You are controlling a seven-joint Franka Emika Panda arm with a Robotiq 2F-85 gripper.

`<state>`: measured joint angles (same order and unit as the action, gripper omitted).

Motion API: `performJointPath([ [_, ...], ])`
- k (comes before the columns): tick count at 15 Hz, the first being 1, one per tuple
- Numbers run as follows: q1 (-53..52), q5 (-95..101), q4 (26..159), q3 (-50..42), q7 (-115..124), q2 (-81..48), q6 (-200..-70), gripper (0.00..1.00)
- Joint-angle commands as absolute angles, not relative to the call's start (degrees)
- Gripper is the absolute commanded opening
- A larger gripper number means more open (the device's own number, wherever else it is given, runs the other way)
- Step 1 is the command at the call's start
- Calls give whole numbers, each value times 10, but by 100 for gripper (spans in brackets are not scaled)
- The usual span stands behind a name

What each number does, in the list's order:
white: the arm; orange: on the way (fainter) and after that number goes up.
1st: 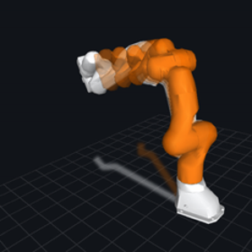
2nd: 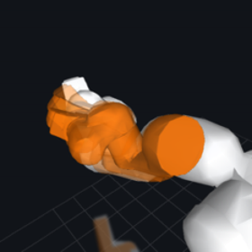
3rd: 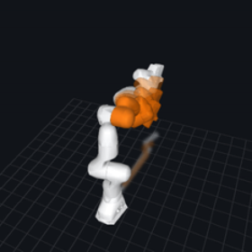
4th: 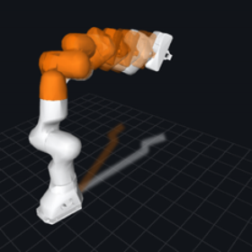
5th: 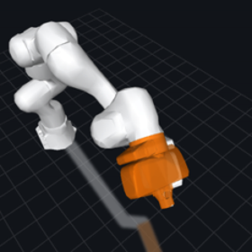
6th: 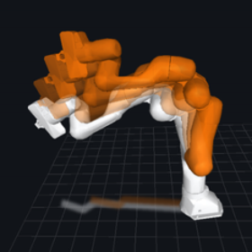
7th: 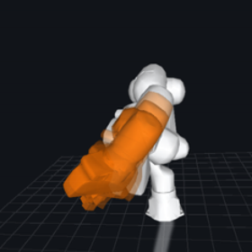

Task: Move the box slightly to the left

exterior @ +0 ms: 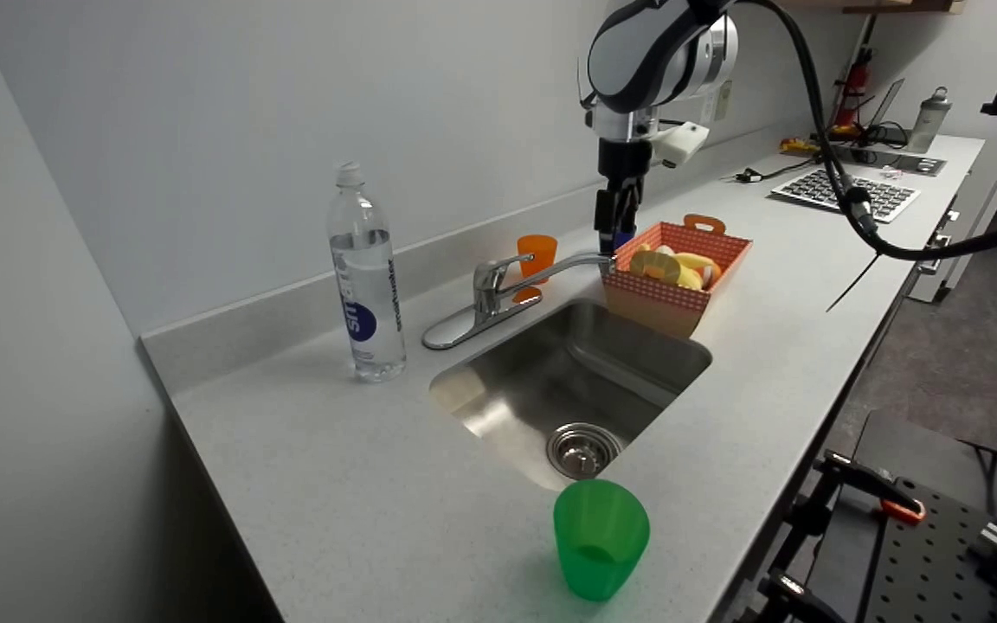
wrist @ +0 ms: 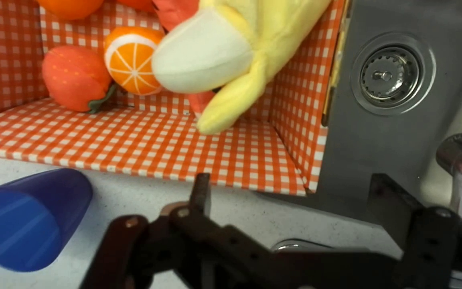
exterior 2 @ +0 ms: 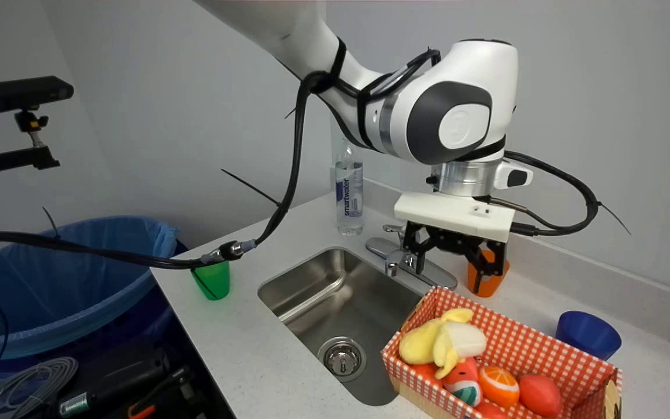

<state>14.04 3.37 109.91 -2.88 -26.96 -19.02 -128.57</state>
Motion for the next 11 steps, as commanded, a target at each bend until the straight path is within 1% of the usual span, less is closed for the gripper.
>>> performJointPath([
  [1,139,28,1125,-32,-295,-150,-1290,100],
  [8,136,16,1131,-34,-303,-121,-1279,100],
  [9,132,29,1115,-37,-292,-143,-1284,100],
  [11,131,28,1115,-37,-292,-140,-1284,100],
])
